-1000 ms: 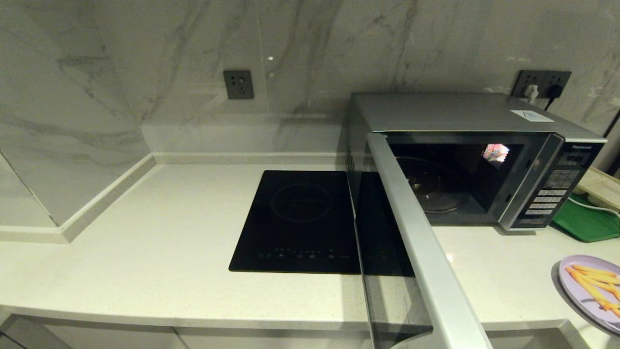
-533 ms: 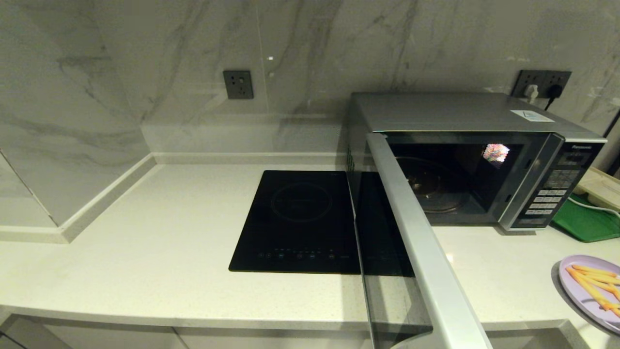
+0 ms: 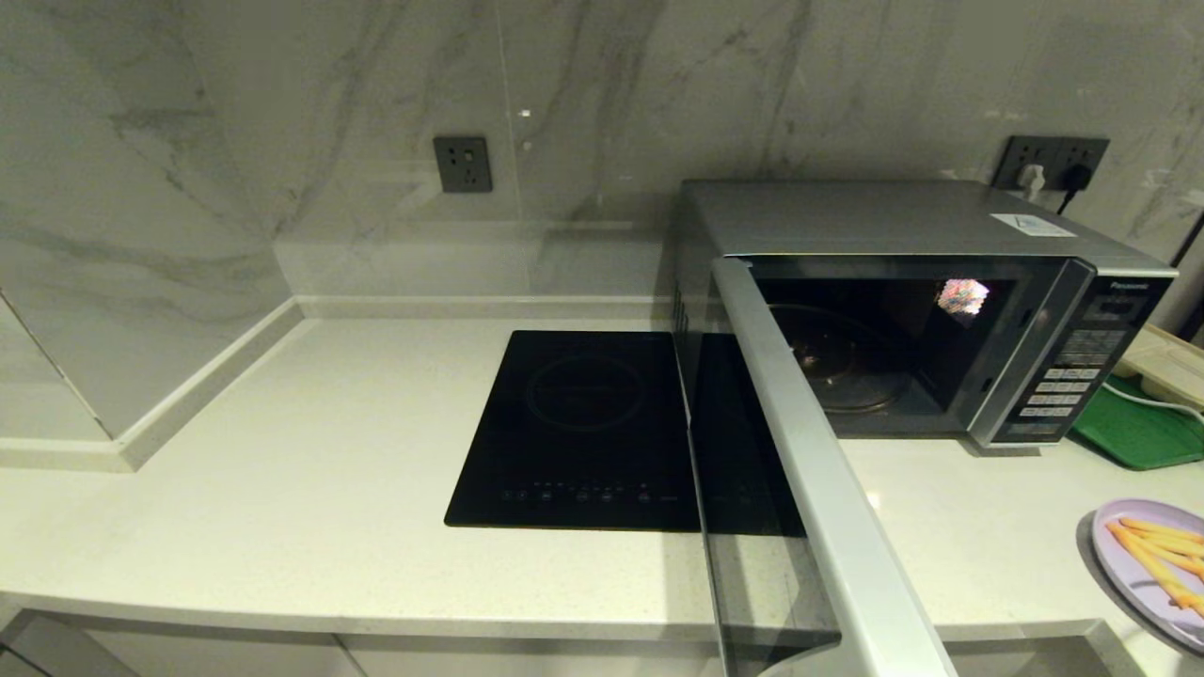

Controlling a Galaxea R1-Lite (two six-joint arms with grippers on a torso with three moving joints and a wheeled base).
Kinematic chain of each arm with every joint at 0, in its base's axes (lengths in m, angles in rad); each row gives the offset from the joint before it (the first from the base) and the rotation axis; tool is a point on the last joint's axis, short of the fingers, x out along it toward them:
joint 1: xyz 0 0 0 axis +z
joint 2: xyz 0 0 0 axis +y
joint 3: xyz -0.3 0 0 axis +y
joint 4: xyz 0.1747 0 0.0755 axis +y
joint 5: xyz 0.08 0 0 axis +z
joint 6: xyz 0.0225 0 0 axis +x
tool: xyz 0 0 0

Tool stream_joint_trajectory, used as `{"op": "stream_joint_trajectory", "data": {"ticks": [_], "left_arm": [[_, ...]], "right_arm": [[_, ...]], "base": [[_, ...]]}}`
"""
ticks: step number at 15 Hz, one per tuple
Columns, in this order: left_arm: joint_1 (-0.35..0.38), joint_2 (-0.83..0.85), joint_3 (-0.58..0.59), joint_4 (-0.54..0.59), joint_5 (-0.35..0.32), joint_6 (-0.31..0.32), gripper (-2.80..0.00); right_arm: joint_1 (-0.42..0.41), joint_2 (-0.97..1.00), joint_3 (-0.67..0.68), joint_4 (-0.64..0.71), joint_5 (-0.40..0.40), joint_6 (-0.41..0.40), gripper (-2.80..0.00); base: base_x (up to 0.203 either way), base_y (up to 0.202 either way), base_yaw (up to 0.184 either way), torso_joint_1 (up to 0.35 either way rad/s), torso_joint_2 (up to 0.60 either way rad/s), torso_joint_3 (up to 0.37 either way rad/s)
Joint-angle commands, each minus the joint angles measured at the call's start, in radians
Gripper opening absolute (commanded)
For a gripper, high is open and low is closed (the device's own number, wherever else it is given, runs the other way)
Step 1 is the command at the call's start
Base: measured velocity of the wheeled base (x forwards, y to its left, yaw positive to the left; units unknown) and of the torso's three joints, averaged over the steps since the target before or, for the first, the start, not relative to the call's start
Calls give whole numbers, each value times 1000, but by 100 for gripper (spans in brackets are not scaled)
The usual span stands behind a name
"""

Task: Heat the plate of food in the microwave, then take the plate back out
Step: Put the plate in the microwave oven

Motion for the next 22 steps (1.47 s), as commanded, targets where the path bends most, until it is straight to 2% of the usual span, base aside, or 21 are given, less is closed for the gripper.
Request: {"op": "stream_joint_trajectory", "data": {"ticks": [1, 13, 17, 22], "left_arm": [[0, 0, 0, 0, 0, -1, -280], [0, 0, 0, 0, 0, -2, -280], [0, 0, 0, 0, 0, -2, -280], [0, 0, 0, 0, 0, 0, -280]], "right_arm": [[-1, -11, 1, 2, 1, 3, -280], [-1, -29, 3, 2, 26, 0, -280], [-1, -100, 19, 6, 118, -89, -280], [2, -164, 32, 21, 174, -152, -280]], "base": [[0, 0, 0, 0, 0, 0], [0, 0, 0, -1, 0, 3], [0, 0, 0, 0, 0, 0], [0, 0, 0, 0, 0, 0]]}}
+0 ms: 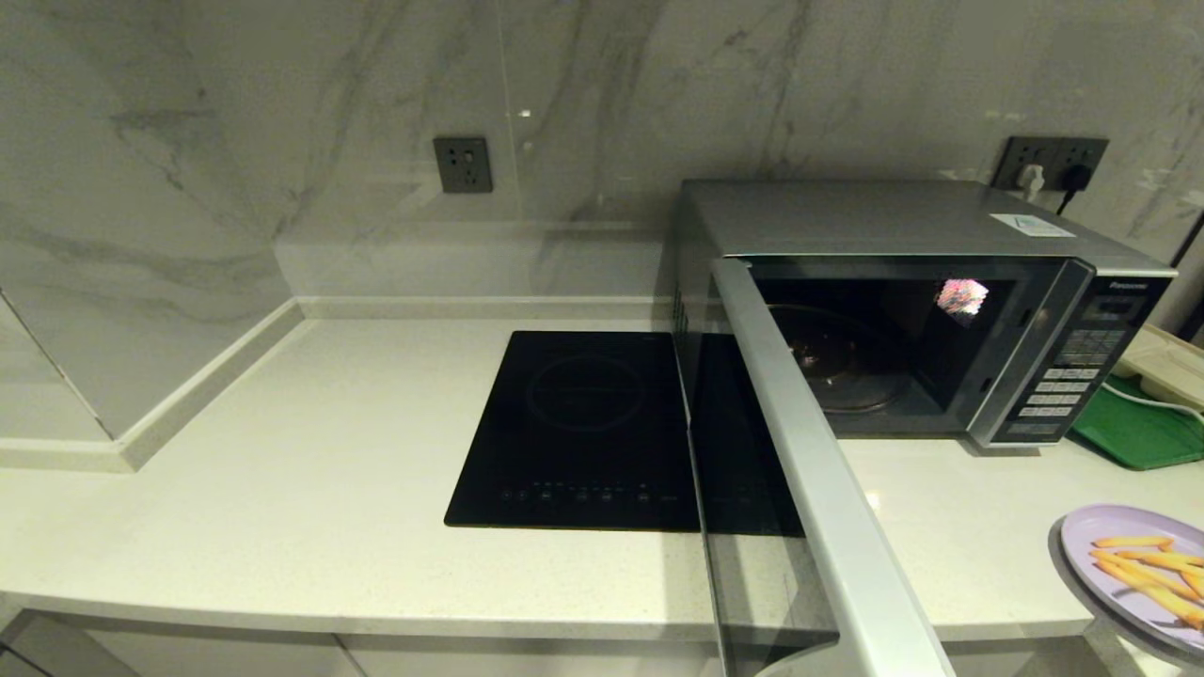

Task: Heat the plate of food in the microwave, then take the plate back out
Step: Put the plate in the microwave oven

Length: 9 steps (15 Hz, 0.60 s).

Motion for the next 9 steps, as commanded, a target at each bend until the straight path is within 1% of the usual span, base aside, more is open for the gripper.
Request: {"op": "stream_joint_trajectory", "data": {"ticks": [1, 2, 4, 9], "left_arm": [[0, 0, 0, 0, 0, -1, -280], [0, 0, 0, 0, 0, -1, -280], [0, 0, 0, 0, 0, -1, -280], [0, 0, 0, 0, 0, 0, -280]], "right_arm": [[1, -48, 7, 20, 39, -18, -280], [10, -63, 13, 42, 56, -33, -280], [55, -103, 35, 61, 80, -46, -280], [220, -183, 80, 65, 99, -37, -280]], "base": [[0, 0, 0, 0, 0, 0], [0, 0, 0, 0, 0, 0], [0, 0, 0, 0, 0, 0], [0, 0, 0, 0, 0, 0]]}}
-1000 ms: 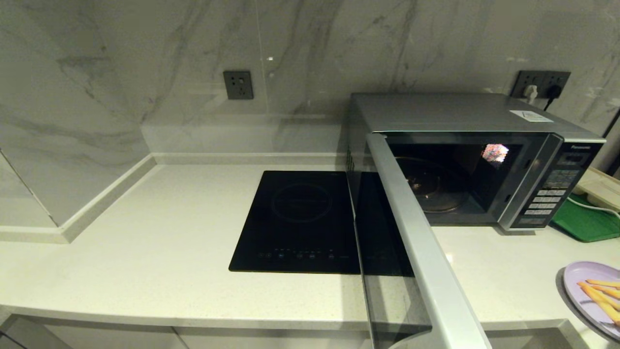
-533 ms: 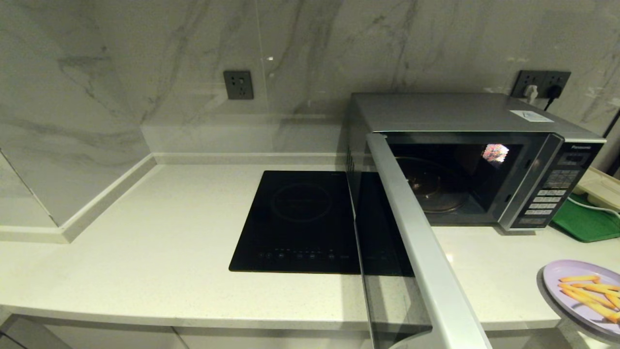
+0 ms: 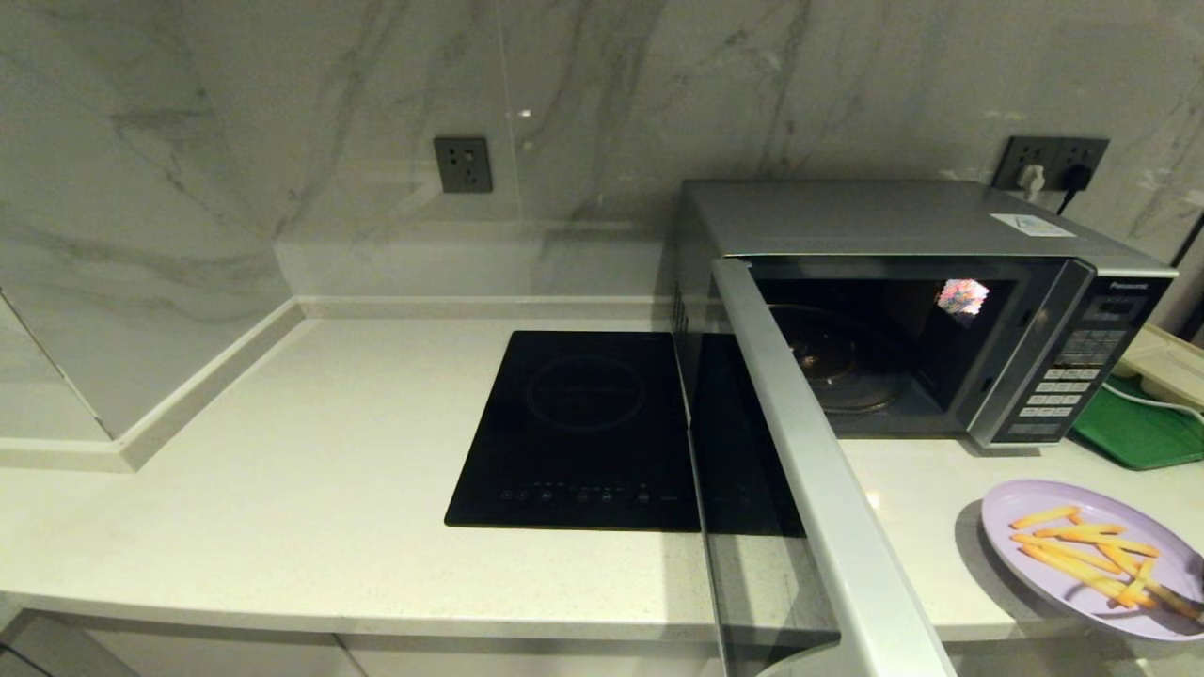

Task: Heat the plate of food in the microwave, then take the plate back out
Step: Put the plate in the microwave oven

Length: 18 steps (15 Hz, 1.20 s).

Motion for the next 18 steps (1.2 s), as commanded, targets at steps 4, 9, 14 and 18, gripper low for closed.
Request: {"op": "stream_joint_trajectory", "data": {"ticks": [4, 9, 14, 18], "left_arm": [[0, 0, 0, 0, 0, 0, -280], [0, 0, 0, 0, 0, -1, -280], [0, 0, 0, 0, 0, -1, -280], [0, 0, 0, 0, 0, 0, -280]], "right_arm": [[182, -47, -1, 1, -2, 99, -280], [438, -43, -102, 1, -21, 277, -280], [659, 39, -228, -2, -165, 529, -280], [766, 90, -322, -4, -249, 666, -280]], "base": [[0, 0, 0, 0, 0, 0], [0, 0, 0, 0, 0, 0], [0, 0, 0, 0, 0, 0], [0, 0, 0, 0, 0, 0]]}}
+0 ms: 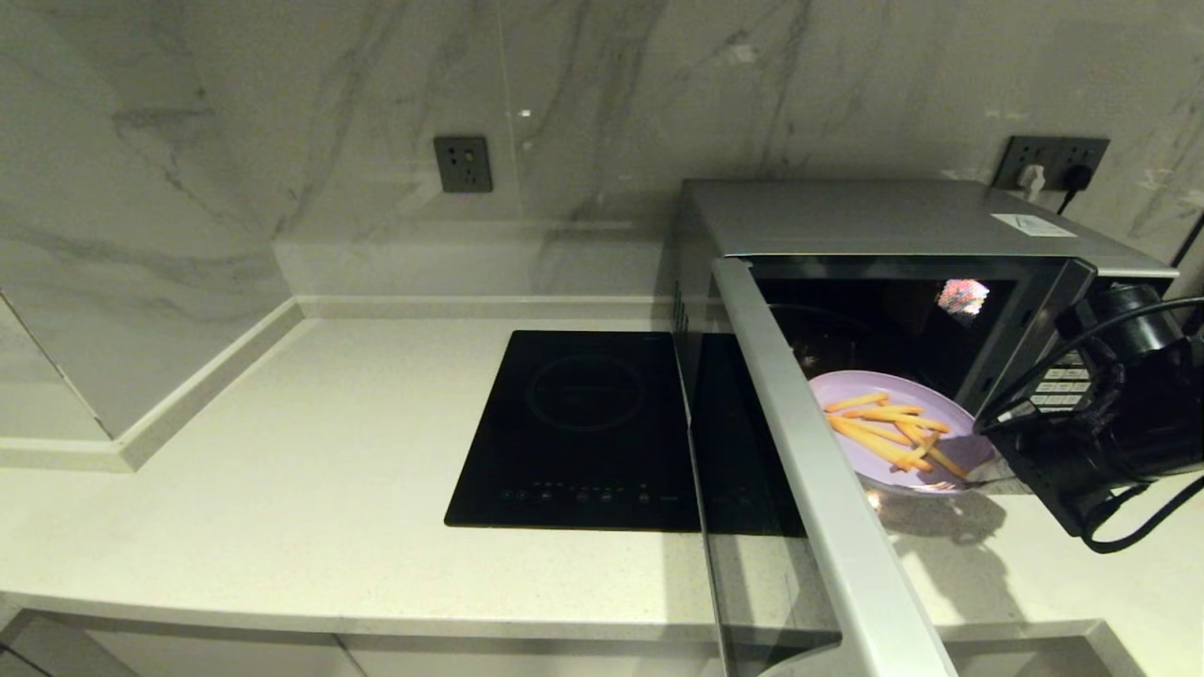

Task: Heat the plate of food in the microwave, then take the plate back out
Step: Put the plate in the microwave oven

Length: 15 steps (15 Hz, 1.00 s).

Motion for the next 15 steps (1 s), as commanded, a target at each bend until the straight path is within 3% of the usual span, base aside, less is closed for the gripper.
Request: {"op": "stream_joint_trajectory", "data": {"ticks": [1, 5, 15], "left_arm": [[0, 0, 0, -1, 0, -2, -280], [0, 0, 0, -1, 0, -2, -280], [0, 0, 0, -1, 0, -1, -280]], "right_arm": [[62, 55, -65, 1, -21, 56, -280], [90, 152, -161, 2, -68, 126, -280], [106, 280, -326, -5, -64, 127, -280]], "base": [[0, 0, 0, 0, 0, 0], [0, 0, 0, 0, 0, 0], [0, 0, 0, 0, 0, 0]]}}
